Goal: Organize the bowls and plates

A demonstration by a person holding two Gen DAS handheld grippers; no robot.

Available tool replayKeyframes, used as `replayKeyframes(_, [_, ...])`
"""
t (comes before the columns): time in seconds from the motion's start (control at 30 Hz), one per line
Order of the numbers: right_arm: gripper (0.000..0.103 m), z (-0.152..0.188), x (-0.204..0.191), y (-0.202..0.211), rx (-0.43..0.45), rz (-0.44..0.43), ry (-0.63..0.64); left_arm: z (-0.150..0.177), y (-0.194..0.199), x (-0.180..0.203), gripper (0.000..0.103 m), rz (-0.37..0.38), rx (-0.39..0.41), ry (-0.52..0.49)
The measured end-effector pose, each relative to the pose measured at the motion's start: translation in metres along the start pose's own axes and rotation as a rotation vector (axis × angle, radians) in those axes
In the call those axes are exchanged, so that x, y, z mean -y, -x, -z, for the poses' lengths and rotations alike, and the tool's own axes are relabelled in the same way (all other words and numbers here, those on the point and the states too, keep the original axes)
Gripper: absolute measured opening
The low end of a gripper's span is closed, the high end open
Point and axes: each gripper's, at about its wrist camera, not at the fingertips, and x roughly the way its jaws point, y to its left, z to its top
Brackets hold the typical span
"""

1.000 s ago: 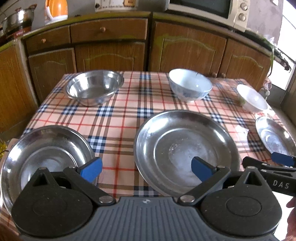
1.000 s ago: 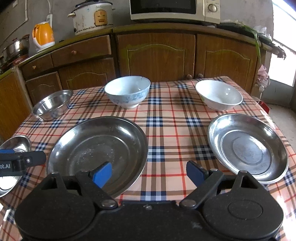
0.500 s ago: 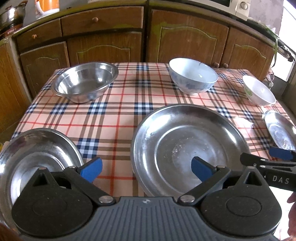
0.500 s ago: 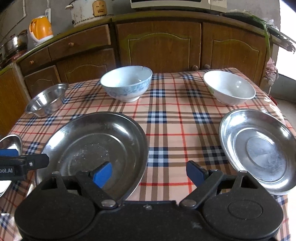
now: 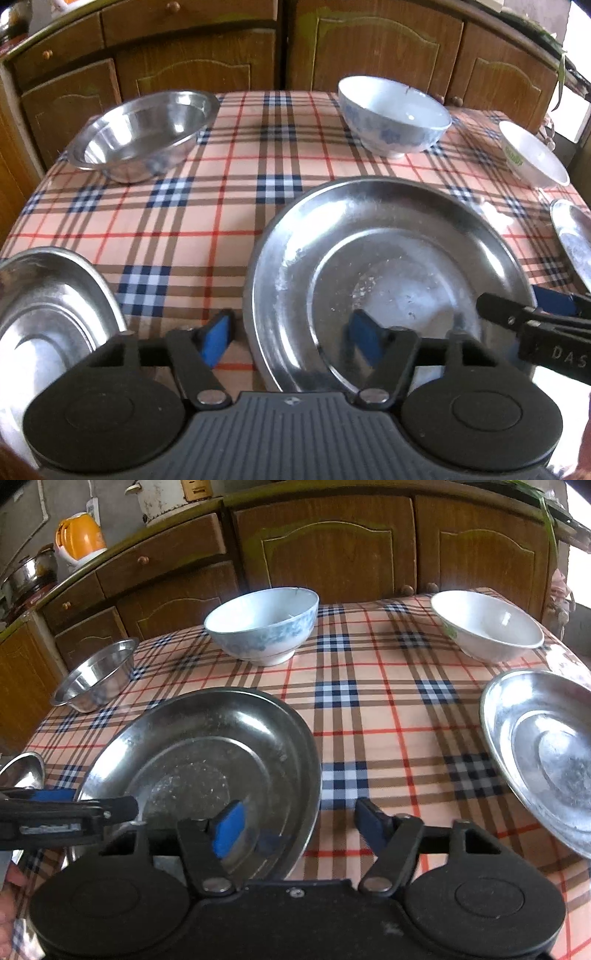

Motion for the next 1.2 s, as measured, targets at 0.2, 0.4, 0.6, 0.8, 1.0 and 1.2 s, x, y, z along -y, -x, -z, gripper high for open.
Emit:
replayKeyframes(0.2, [0.024,-0.004,0.004,-0.003,0.007,0.002,-0.037,-0.006,-0.004,-0.002,0.039,-0.031,0.023,-0.001])
replayKeyframes(0.4, [0.023,-0.005,0.007,0.0,0.026,0.007,-0.051,-0.01,-0.001,-0.004,0.034,-0.013,0.031,0.007])
replayKeyframes(0.6, [0.023,-0.013,0.005,0.013,0.066,0.026,-0.038,-0.019,0.008,-0.002,0.034,-0.004,0.063,0.003])
replayKeyframes(0.8, [0.023,-0.025,0.005,0.03,0.113,0.031,-0.039,-0.032,0.025,0.003,0.034,0.003,0.113,0.001])
replayKeyframes(1.0, [0.023,-0.036,0.003,0.051,0.164,0.035,-0.029,-0.04,0.044,0.007,0.034,0.008,0.16,-0.001])
replayKeyframes(1.2, [0.023,-0.042,0.004,0.069,0.196,0.035,-0.031,-0.045,0.064,0.011,0.034,0.016,0.201,0.001])
